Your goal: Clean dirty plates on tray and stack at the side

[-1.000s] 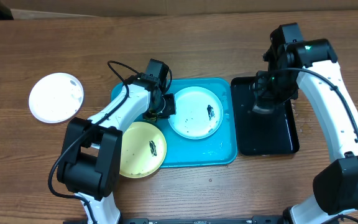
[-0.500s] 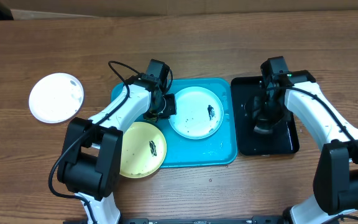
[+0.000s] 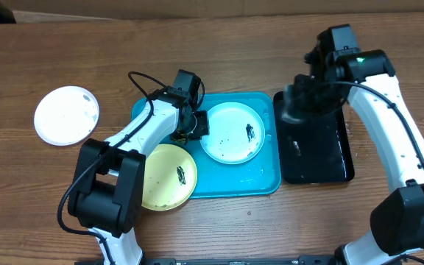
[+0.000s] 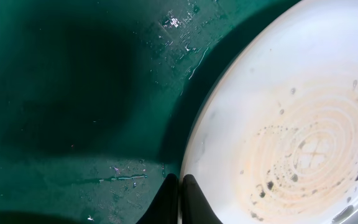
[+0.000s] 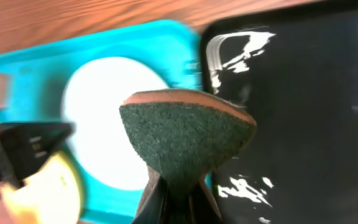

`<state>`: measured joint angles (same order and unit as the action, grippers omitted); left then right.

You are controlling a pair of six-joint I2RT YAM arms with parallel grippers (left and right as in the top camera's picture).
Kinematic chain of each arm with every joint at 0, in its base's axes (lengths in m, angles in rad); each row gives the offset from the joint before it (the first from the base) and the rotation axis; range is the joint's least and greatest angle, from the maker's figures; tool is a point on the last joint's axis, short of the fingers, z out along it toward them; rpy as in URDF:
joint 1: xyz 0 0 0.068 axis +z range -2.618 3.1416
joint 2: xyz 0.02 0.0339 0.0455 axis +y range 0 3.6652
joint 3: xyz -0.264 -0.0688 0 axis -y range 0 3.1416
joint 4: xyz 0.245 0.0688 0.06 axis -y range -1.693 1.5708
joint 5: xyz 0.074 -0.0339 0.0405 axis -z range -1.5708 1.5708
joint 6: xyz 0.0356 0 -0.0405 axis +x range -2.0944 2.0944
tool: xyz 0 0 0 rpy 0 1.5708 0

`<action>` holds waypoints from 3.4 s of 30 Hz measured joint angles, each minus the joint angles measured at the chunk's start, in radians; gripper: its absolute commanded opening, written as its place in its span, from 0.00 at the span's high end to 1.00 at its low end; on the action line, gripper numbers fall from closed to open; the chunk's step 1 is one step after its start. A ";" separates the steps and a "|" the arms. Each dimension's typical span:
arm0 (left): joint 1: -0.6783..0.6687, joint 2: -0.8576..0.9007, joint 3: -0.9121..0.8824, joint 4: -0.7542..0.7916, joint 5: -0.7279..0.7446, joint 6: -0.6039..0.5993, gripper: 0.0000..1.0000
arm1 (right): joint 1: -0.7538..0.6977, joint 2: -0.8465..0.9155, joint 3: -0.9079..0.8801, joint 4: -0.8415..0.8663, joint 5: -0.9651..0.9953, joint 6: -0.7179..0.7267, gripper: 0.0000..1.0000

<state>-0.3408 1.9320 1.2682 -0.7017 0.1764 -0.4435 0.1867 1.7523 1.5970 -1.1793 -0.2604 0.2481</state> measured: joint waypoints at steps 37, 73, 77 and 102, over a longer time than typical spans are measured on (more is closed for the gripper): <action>0.000 0.000 0.000 0.000 0.000 0.000 0.96 | 0.407 0.282 -0.119 0.270 0.512 0.114 0.96; 0.001 0.000 0.000 0.002 -0.016 0.000 0.96 | 0.301 0.309 -0.250 0.600 -0.209 0.094 0.96; 0.001 0.000 0.000 0.004 -0.015 0.000 0.96 | 0.300 0.325 -0.248 0.619 -0.359 0.068 0.96; 0.000 0.000 0.000 0.014 -0.004 0.000 0.96 | -0.060 0.089 -0.198 0.081 0.201 -0.090 0.96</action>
<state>-0.3408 1.9320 1.2682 -0.6880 0.1726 -0.4435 0.1272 1.8412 1.3994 -1.0981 -0.0593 0.1581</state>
